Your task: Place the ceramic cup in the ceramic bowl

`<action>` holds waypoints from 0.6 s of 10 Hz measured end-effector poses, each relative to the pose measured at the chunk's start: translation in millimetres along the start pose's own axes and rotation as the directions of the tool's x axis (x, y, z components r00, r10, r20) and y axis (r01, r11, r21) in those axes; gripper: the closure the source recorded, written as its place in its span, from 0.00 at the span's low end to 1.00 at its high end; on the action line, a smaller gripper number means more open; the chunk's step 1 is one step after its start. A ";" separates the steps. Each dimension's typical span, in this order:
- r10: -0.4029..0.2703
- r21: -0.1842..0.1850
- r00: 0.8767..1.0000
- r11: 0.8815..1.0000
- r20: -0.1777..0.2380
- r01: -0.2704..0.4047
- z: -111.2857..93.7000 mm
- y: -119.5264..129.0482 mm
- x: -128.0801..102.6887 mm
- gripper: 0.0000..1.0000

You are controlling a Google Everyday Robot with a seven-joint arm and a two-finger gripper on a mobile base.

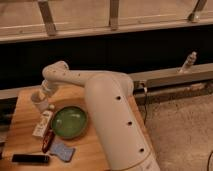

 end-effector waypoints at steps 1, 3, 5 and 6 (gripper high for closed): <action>-0.010 -0.004 1.000 1.000 0.004 0.010 -8.1 5.0 -3.6 0.92; -0.022 -0.012 1.000 1.000 0.011 0.022 -18.2 9.9 -7.0 1.00; -0.025 -0.033 0.999 0.999 0.030 0.026 -26.2 12.2 -9.0 1.00; -0.023 -0.041 0.999 0.999 0.044 0.025 -35.3 10.5 -11.2 1.00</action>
